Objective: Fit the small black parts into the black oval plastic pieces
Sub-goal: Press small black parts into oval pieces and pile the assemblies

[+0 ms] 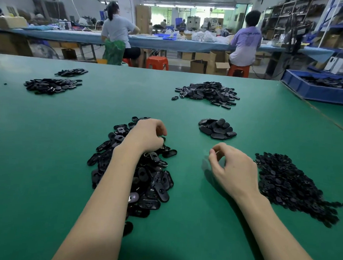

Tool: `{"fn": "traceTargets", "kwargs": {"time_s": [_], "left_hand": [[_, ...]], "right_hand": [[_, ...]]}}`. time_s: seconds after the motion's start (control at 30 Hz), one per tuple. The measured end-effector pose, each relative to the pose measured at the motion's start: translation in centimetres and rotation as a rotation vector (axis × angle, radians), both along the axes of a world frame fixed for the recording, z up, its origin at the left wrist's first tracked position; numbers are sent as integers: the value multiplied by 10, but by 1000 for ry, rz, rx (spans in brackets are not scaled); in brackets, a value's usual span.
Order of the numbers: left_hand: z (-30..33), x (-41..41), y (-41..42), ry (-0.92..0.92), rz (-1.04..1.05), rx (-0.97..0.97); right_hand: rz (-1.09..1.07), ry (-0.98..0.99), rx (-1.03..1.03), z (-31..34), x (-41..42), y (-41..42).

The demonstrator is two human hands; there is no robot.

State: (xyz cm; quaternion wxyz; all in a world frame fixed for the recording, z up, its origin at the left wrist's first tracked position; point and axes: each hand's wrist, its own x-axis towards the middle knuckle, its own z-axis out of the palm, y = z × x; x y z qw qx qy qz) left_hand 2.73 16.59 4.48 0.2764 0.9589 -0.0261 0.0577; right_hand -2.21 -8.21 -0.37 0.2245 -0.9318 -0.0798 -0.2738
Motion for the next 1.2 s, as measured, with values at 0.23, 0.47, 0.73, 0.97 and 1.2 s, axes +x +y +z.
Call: {"fn": "traceTargets", "kwargs": {"time_s": [0.23,0.47,0.73,0.97,1.2], "left_hand": [[-3,-5,2,85,14,7],[-3,-7,-2,35,58,35],[2,-14,-8,-1,116,49],[5,-14,-14,-45,188,-56],[11,-22,-71,-67,-4,-385]], "right_hand": [[14,34,17,-1,-1,0],[36,54,31,-2,0,-1],[39,70,52,-3,2,-2],[37,82,62,-4,2,-3],[16,85,133,-1,5,-5]]}}
